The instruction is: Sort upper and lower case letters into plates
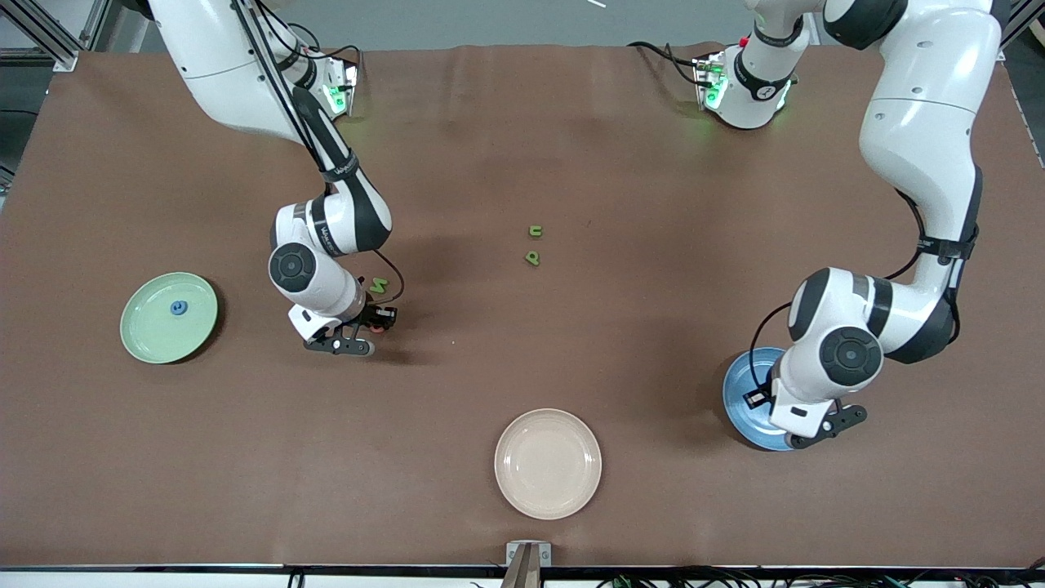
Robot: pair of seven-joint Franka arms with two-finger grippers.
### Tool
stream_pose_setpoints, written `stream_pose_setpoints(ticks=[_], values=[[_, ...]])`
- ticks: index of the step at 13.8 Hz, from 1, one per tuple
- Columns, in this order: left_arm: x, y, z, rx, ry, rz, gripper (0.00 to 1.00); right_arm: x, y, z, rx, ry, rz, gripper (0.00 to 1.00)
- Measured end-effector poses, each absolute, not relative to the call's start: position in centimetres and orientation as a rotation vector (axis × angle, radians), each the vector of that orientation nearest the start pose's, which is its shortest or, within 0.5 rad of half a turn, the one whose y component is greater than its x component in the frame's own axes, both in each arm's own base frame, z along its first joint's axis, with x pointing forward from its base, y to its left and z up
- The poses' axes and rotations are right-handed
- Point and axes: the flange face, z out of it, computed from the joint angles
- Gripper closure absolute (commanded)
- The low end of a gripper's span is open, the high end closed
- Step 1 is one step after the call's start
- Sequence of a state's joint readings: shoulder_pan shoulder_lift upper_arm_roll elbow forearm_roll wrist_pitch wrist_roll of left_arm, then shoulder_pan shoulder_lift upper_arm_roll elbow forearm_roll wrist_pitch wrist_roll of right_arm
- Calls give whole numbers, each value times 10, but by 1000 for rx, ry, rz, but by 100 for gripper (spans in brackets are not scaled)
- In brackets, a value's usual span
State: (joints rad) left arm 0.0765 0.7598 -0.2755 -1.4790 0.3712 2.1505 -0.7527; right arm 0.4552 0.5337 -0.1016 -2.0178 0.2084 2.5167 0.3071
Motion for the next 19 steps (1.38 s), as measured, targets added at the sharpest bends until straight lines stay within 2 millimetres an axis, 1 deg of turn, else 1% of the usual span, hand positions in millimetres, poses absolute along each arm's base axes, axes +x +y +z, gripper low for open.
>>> stream_pose_setpoints(ticks=[1,2,3,4,5,6,7,8,9,10,11,13,14,15,16,17,18,19], values=[[704,-86,225,-2959,-611,-7,1,566,204,187,-3081,179,67,80],[702,-84,221,-2960,-613,-2,1,572,196,199,-3089,187,78,80],[701,-86,221,-2962,-609,-1,1,578,183,215,-3110,183,97,80],[701,-93,225,-2969,-598,0,1,583,163,235,-3138,170,116,80],[698,-105,233,-2976,-583,13,1,588,137,256,-3160,158,132,80],[692,-126,245,-2984,-573,40,2,590,109,276,-3169,138,153,80],[684,-153,260,-2991,-580,62,4,590,78,291,-3166,110,179,80],[674,-184,274,-3000,-599,76,6,589,48,300,-3158,83,200,80],[661,-215,285,-3009,-627,91,8,588,16,304,-3150,53,213,80],[645,-247,289,-3013,-656,110,9,586,-16,303,-3143,17,220,80],[627,-275,289,-3011,-686,133,11,582,-49,300,-3136,-20,229,80],[593,-326,281,-2993,-746,162,14,572,-109,294,-3119,-91,229,80],[576,-353,277,-2986,-778,160,15,567,-134,291,-3115,-115,220,79],[557,-382,274,-2982,-818,153,17,563,-152,287,-3116,-124,208,79],[538,-410,270,-2981,-860,147,19,560,-164,281,-3121,-127,198,79],[519,-436,265,-2980,-895,146,19,557,-170,271,-3128,-128,193,79],[501,-457,260,-2980,-922,149,21,556,-173,260,-3137,-126,188,79],[486,-474,254,-2976,-946,154,24,554,-174,248,-3146,-125,185,79]])
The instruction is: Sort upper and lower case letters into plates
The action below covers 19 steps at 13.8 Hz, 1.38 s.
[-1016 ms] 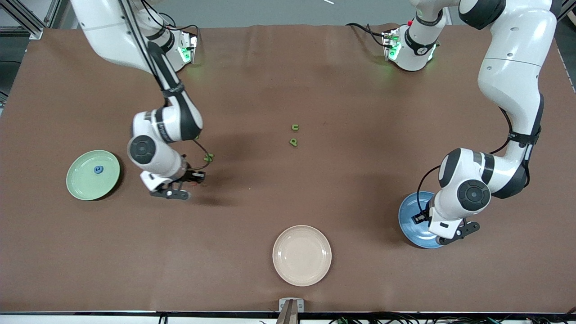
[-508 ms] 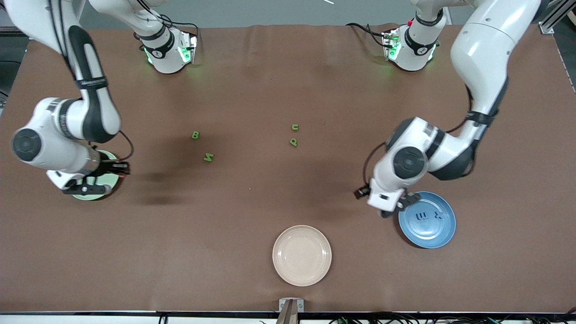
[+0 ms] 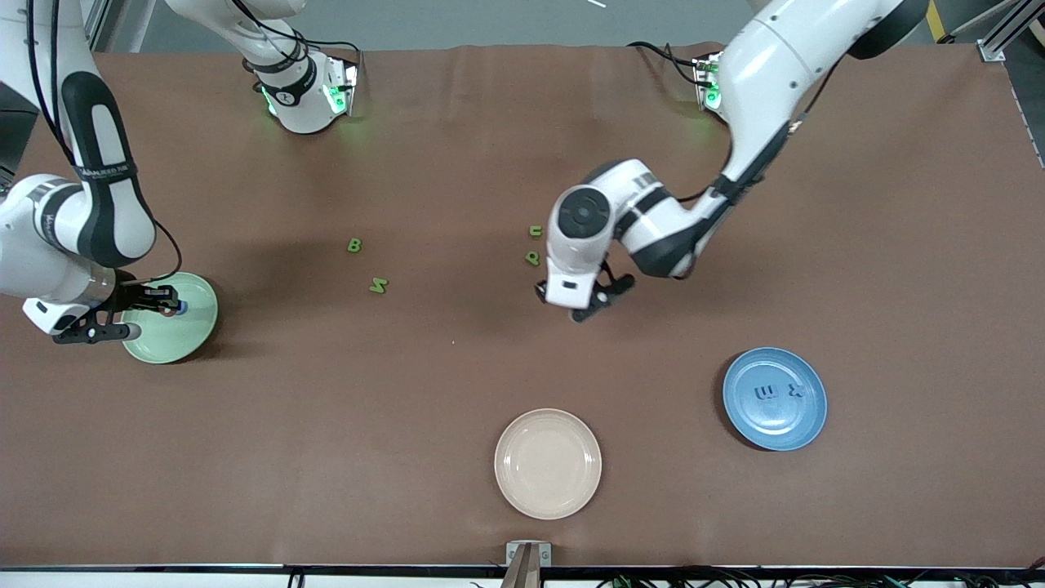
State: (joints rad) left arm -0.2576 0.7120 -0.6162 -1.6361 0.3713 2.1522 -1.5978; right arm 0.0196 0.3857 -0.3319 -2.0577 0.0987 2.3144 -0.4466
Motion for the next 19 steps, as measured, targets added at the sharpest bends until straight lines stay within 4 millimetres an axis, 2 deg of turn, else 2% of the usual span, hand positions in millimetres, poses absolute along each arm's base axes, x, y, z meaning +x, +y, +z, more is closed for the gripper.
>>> stream_pose_setpoints(ticks=[1,3,8,9,10,11,13,14,16,18,19], values=[[474,-487,248,-2970,-966,161,26,553,-174,236,-3154,-129,186,79],[457,-499,236,-2956,-1003,177,28,551,-172,217,-3161,-137,200,79],[436,-502,209,-2956,-1100,207,36,554,-173,195,-3190,-145,162,76],[433,-502,206,-2955,-1107,212,37,554,-173,193,-3190,-142,163,56],[431,-503,204,-2952,-1110,216,39,554,-173,192,-3190,-142,163,16],[428,-504,202,-2948,-1112,219,40,554,-173,192,-3189,-141,162,0],[424,-507,198,-2939,-1130,219,40,557,-169,195,-3183,-147,165,0],[423,-508,196,-2938,-1138,207,40,561,-165,204,-3171,-155,179,0],[422,-508,189,-2928,-1154,166,41,573,-147,238,-3128,-171,232,0],[421,-507,181,-2921,-1165,147,42,582,-110,283,-3100,-130,255,0],[421,-507,178,-2919,-1169,145,43,584,-80,303,-3097,-84,256,0]])
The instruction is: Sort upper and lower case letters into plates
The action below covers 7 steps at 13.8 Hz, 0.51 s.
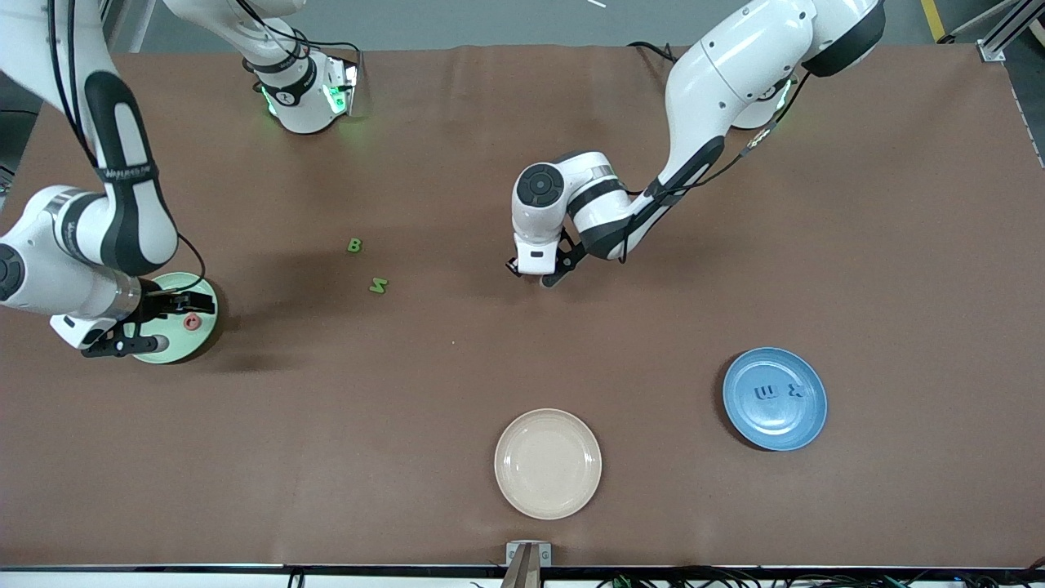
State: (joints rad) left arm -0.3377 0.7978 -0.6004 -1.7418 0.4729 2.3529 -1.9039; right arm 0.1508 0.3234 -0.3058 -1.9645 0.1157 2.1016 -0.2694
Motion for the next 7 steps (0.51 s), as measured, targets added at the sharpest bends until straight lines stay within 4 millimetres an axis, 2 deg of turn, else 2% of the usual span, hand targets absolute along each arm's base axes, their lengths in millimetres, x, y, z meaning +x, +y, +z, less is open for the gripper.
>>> stream_pose_setpoints(ticks=[2,4,5,7], values=[[420,-507,174,-2916,-1169,152,45,583,-6,320,-3105,33,290,0],[417,-509,173,-2912,-1176,153,47,575,75,315,-3132,125,306,0],[415,-511,173,-2908,-1183,153,49,570,109,311,-3145,150,291,0],[412,-513,173,-2909,-1182,152,58,561,156,303,-3132,177,234,0]])
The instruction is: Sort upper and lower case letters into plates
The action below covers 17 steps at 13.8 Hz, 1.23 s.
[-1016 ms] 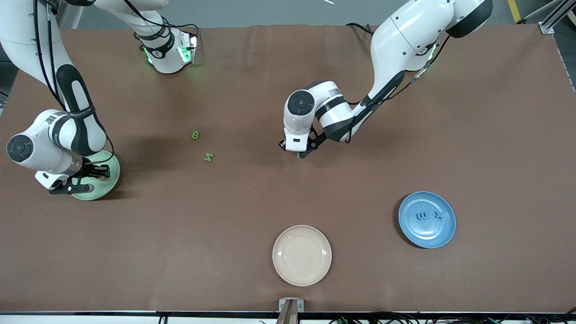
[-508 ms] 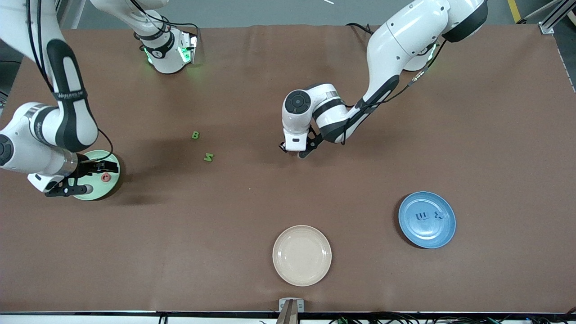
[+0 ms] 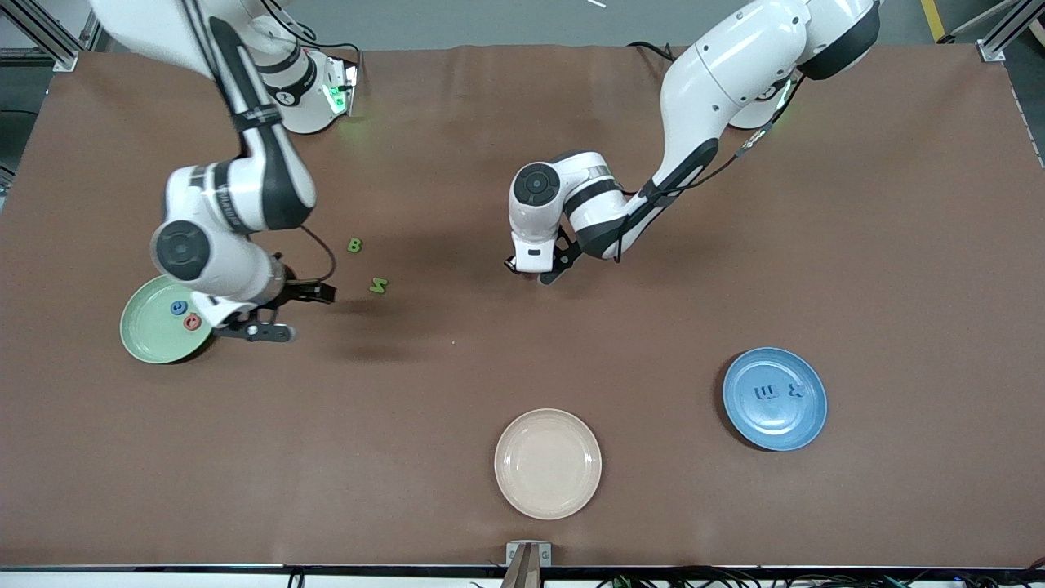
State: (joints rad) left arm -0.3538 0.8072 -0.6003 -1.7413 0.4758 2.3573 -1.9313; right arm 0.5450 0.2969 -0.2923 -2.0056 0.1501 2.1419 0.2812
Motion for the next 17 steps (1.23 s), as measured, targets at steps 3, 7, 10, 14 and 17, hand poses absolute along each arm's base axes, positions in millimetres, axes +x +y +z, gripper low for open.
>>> stream_pose_setpoints(ticks=[3,7,10,14,17], values=[[413,-514,174,-2915,-1183,149,91,546,180,271,-3102,201,157,0],[424,-511,178,-2921,-1198,124,100,513,184,223,-3113,201,96,1],[482,-483,209,-2954,-1241,-54,100,501,183,210,-3121,240,128,5],[582,-375,240,-2979,-1145,-224,100,486,214,200,-3136,281,150,10],[633,-285,246,-2998,-1017,-252,99,484,212,189,-3148,291,155,10]])
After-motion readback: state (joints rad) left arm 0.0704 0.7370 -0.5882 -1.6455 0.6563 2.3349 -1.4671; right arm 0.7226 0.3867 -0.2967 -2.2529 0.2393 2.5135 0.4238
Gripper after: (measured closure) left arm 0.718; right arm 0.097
